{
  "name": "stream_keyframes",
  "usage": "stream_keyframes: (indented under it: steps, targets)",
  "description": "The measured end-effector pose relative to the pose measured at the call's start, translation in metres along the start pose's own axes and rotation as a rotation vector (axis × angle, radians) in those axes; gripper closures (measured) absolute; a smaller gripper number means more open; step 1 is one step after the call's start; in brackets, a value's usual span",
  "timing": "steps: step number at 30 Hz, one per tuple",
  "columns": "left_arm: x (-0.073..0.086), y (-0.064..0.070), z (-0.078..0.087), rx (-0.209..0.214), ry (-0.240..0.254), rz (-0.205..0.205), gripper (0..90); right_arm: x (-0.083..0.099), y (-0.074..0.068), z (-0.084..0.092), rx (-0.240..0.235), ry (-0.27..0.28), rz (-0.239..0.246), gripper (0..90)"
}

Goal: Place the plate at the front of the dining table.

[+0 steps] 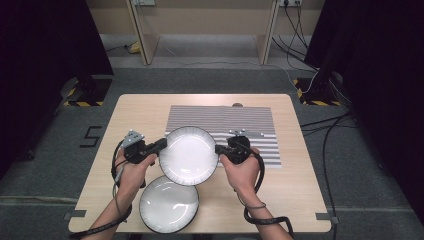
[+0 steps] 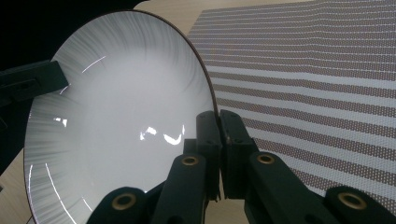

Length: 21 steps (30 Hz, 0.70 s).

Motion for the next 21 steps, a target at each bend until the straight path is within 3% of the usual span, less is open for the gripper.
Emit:
stream_keyframes:
  steps: [21]
  targets:
    - [-0.0077, 0.003, -0.0089, 0.001, 0.009, 0.004, 85.8, -0.0053, 0.0063, 0.0041, 0.014, 0.015, -0.006, 88.0]
Point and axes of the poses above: each handheld gripper's, and its own axes: z roughly backward along the jaws, x roughly out of its underside, y roughly to its right, the point moved 3 cm from there along -z, roughly forward along the jaws, and after that the axes turned 15 degrees about -y, right-handed, at the moved point
